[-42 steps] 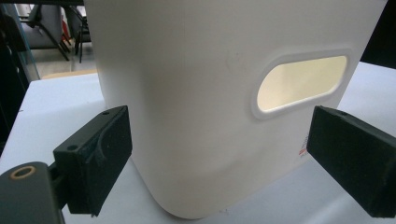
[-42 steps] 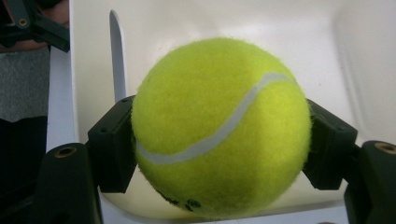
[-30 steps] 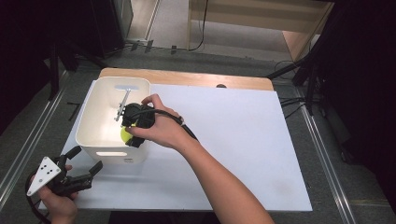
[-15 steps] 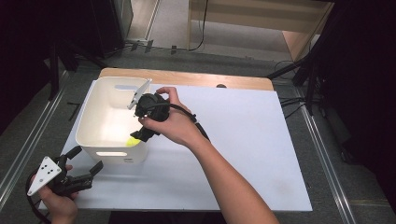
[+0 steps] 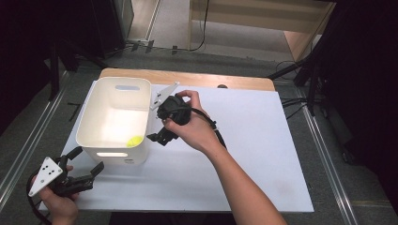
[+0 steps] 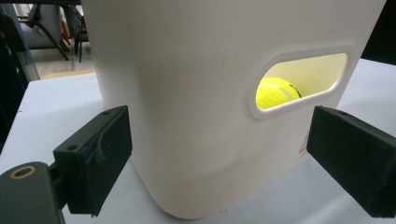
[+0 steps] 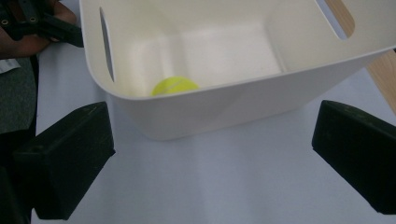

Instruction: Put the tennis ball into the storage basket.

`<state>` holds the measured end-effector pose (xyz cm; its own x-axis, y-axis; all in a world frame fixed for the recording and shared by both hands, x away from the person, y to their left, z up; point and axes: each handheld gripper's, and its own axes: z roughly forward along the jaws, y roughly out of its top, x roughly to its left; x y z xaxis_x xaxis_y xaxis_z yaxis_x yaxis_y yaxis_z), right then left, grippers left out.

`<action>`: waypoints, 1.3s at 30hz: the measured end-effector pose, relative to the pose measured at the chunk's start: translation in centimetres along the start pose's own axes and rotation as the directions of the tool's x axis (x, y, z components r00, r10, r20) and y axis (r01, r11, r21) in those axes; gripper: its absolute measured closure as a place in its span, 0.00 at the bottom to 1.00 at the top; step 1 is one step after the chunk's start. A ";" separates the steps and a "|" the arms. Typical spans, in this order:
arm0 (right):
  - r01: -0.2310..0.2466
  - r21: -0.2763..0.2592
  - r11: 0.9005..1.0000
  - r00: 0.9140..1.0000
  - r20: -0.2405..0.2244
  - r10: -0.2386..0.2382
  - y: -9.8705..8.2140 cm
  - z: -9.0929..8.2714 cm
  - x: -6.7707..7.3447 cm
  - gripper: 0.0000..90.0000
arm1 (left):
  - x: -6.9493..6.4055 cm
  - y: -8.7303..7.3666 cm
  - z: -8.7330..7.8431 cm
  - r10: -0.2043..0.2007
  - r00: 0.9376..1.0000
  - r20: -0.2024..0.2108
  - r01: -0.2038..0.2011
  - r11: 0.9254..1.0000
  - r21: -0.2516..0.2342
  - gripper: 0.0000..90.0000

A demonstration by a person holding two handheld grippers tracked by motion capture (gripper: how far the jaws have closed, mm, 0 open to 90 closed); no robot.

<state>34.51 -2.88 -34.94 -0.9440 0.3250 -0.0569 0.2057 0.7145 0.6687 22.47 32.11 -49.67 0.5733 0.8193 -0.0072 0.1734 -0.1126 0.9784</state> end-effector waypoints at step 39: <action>-0.142 -0.083 0.986 0.985 0.088 0.149 -12.0 -5.5 -0.1 0.00 | -0.2 0.0 0.1 0.021 1.000 -0.008 -0.021 1.000 0.017 0.08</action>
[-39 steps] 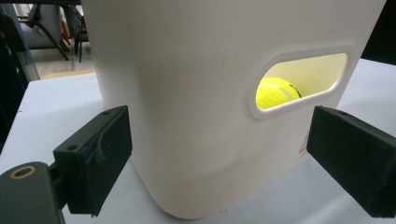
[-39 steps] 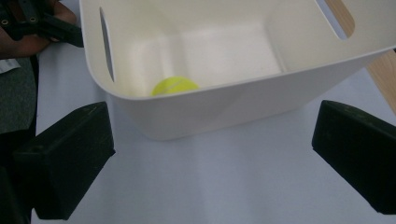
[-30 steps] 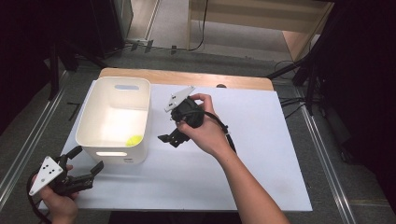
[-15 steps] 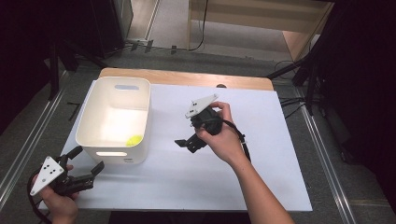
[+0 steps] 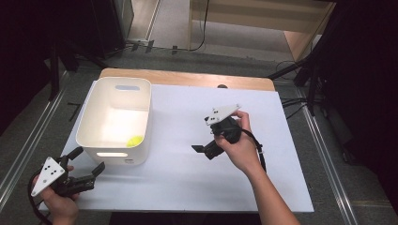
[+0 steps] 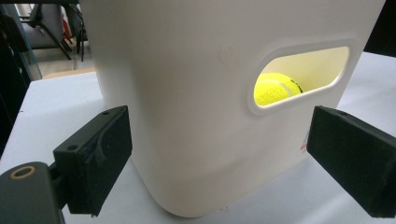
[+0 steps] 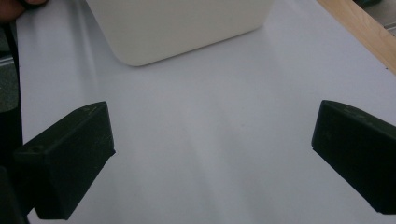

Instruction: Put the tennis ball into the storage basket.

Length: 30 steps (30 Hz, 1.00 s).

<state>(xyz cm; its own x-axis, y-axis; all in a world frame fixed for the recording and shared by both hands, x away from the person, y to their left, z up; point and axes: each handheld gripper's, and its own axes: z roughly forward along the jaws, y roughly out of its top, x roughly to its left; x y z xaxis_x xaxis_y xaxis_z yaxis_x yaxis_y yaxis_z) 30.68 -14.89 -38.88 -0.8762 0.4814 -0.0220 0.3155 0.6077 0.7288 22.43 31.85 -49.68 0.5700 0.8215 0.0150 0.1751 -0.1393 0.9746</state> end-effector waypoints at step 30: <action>-0.157 -0.130 0.979 0.984 0.066 0.166 -12.3 -5.5 -1.1 0.00 | -0.2 0.1 0.1 0.016 0.999 -0.029 -0.015 1.000 0.008 0.08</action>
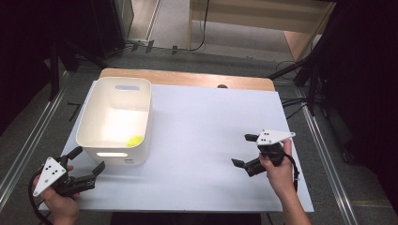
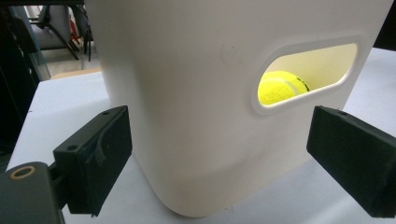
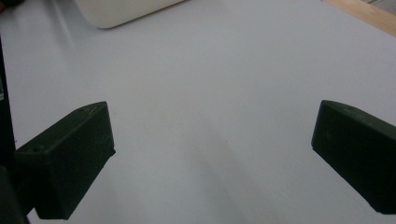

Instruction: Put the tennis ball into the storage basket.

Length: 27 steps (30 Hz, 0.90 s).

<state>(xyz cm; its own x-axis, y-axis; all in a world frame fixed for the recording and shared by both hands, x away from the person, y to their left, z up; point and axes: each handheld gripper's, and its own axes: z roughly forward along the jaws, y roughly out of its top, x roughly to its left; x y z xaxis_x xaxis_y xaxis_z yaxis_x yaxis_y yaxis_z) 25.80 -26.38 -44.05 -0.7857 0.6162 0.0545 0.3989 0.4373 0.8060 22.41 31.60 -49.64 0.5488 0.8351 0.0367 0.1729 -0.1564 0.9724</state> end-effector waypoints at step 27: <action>-0.138 -0.189 0.972 0.987 0.053 0.150 -9.8 -5.2 -2.1 0.00 | -0.1 0.0 0.0 0.004 1.000 -0.017 -0.004 1.000 0.001 0.08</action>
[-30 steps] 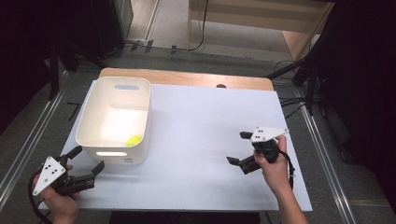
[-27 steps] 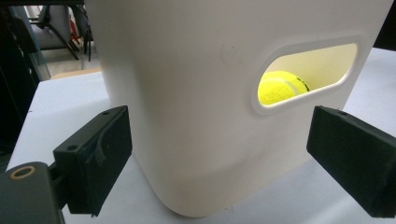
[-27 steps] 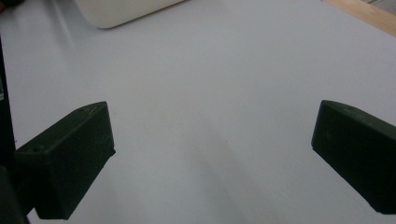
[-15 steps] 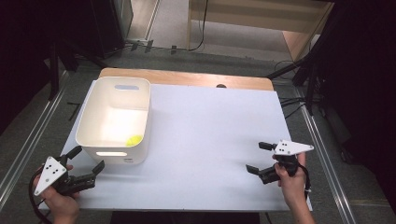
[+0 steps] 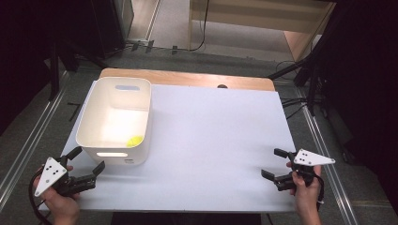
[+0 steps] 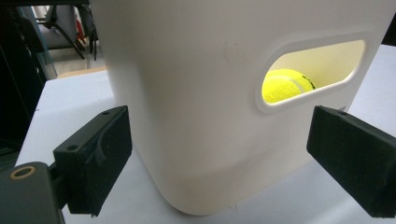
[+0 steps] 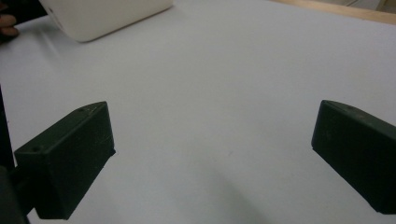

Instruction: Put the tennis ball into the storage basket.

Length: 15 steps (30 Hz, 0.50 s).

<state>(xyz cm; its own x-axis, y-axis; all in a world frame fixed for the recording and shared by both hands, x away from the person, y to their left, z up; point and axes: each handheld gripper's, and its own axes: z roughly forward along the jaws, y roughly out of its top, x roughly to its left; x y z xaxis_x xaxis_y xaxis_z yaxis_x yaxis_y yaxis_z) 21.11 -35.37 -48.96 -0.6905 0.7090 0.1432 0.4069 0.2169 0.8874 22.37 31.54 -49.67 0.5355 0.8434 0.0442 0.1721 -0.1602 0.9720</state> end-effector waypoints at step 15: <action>-0.018 -0.063 0.998 0.999 0.043 0.020 -2.5 -0.9 -0.7 0.00 | 0.2 0.0 0.0 -0.014 1.000 0.010 0.014 1.000 -0.004 0.08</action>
<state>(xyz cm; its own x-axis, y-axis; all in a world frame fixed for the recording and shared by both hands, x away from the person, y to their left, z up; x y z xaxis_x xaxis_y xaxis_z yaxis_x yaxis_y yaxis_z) 20.11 -37.00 -50.89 -0.6559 0.7413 0.1426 0.3806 0.1616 0.9105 22.49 31.68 -49.64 0.5409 0.8406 0.0282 0.1763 -0.1461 0.9734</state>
